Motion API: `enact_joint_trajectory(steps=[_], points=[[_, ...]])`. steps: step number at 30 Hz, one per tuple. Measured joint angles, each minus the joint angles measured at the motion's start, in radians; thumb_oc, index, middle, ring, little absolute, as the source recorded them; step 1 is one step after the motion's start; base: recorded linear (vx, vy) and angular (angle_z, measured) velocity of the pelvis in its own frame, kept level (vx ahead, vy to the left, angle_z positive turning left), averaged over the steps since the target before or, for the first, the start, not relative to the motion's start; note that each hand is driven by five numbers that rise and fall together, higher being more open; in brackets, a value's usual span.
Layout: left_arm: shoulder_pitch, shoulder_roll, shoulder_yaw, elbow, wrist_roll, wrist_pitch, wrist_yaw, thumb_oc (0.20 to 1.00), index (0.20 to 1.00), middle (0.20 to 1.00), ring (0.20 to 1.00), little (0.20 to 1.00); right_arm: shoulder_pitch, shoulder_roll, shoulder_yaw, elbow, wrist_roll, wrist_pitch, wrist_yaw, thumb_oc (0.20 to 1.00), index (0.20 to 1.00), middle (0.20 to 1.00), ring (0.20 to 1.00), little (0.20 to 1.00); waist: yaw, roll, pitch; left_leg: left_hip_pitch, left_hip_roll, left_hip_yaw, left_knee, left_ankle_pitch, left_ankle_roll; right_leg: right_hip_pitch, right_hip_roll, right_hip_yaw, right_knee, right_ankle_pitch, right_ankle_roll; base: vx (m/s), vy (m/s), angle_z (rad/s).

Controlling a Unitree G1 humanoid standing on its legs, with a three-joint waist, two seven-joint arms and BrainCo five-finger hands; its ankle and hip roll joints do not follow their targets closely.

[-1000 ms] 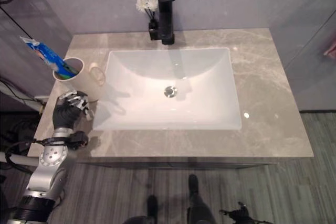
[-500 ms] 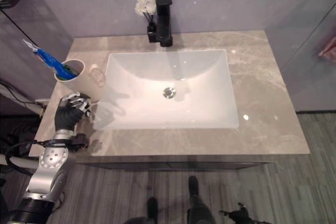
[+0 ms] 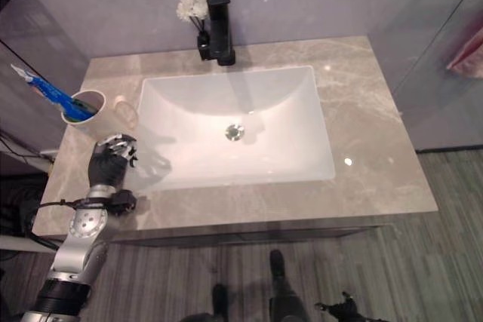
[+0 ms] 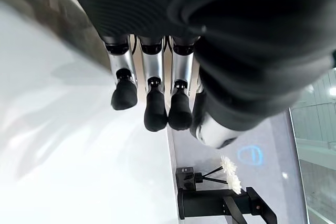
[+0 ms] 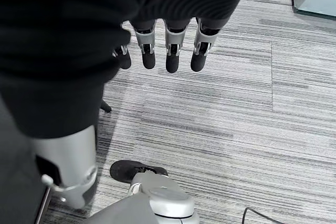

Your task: Put brush and paste in cup on sink, flatten towel.

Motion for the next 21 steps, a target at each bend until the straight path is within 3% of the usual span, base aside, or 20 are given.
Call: enact_joint_trajectory(steps=[13,21], points=[[-0.047,0.001,0.002,0.042,0.0,-0.003,0.065,0.2,0.2,0.2,0.2,0.2,-0.004,-0.003,0.017,-0.017,0.0,-0.003,-0.002,1.0,1.0,1.0,1.0,1.0,0.001,-0.01,-0.014,-0.033,0.001,0.006,0.0,0.001,-0.001,-0.037,0.004,0.011,0.001,0.008,-0.004,0.01,-0.003,-0.02],[-0.102,0.021,0.004,0.079,0.004,-0.026,0.08,0.2,0.2,0.2,0.2,0.2,-0.007,-0.003,0.021,-0.018,0.0,-0.003,-0.002,1.0,1.0,1.0,1.0,1.0,0.001,-0.034,0.001,-0.037,0.001,0.004,-0.002,0.001,-0.002,-0.041,0.004,0.01,-0.006,0.003,0.001,0.0,0.001,0.0]])
